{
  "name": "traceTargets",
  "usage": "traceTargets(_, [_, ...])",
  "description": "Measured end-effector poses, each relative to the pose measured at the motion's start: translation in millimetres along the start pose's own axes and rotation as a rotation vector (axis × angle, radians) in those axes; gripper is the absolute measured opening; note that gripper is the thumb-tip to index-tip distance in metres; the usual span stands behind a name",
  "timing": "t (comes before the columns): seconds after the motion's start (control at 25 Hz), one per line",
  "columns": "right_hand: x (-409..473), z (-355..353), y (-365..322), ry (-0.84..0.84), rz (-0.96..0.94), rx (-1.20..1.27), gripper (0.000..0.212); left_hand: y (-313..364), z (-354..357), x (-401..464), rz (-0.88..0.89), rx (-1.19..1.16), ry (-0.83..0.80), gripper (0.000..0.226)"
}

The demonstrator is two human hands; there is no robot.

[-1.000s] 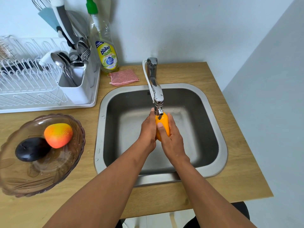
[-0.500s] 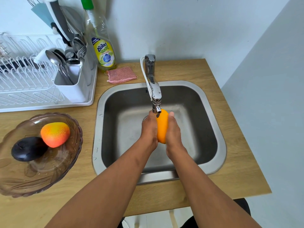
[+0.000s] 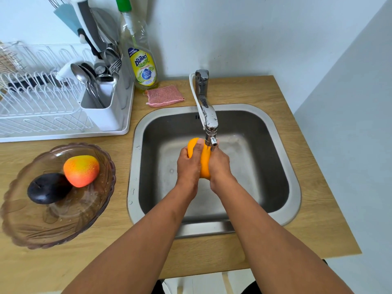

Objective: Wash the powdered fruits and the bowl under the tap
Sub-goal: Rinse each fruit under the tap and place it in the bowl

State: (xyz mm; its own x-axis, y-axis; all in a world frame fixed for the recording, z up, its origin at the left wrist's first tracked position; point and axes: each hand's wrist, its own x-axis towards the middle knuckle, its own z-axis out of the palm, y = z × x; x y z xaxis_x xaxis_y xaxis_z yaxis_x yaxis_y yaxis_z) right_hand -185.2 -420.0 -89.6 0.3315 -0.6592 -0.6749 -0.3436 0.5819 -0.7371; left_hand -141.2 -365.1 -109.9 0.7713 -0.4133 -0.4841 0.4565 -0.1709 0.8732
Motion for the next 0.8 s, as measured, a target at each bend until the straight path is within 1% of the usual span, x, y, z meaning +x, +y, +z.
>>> traceTargets(0.12, [1.0,-2.8,3.8,-0.154,0.146,0.277,0.044,6.9,-1.9,2.9,-0.027,0.063,-0.025,0.045])
traceTargets(0.16, [0.3,-4.2,6.3,-0.202,0.160,0.332,0.049,7.2,-2.8,4.4,-0.058,0.079,-0.042,0.047])
traceTargets(0.2, [-2.1,-6.2,8.0,-0.237,0.153,0.330,0.054,7.1,-4.2,6.0,-0.090,0.090,-0.065,0.050])
traceTargets(0.24, [-3.8,-7.5,9.0,-0.252,0.125,0.270,0.057,7.1,-5.9,8.0,-0.125,0.105,-0.094,0.053])
traceTargets(0.28, [-4.3,-7.7,10.7,-0.234,0.075,0.156,0.059,7.7,-7.6,9.8,-0.154,0.113,-0.120,0.053])
traceTargets(0.36, [-5.1,-8.4,16.0,-0.122,-0.063,-0.124,0.063,12.7,-6.1,10.6,-0.205,0.090,-0.143,0.044])
traceTargets(0.4, [-5.0,-9.6,19.9,-0.069,-0.138,-0.218,0.066,14.6,-3.4,9.7,-0.211,0.087,-0.147,0.040])
traceTargets(0.44, [-5.4,-12.0,22.6,-0.039,-0.185,-0.264,0.070,15.5,0.8,7.3,-0.190,0.108,-0.144,0.038])
traceTargets(0.48, [-5.9,-14.4,24.0,-0.033,-0.189,-0.270,0.074,14.4,4.2,5.5,-0.145,0.137,-0.137,0.037])
traceTargets(0.52, [-7.5,-16.4,23.9,-0.035,-0.165,-0.256,0.079,12.0,6.8,4.4,-0.108,0.164,-0.136,0.040])
traceTargets(0.64, [-6.5,-23.6,25.9,-0.002,-0.061,-0.163,0.095,10.2,14.2,-0.3,-0.069,0.230,-0.171,0.053])
traceTargets(0.72, [-4.8,-26.5,25.7,0.014,0.052,0.013,0.090,11.3,20.2,-1.2,-0.003,0.306,-0.171,0.052])
traceTargets(0.8, [-4.0,-28.9,23.8,-0.003,0.142,0.180,0.078,15.5,23.6,-4.2,0.076,0.366,-0.164,0.041])
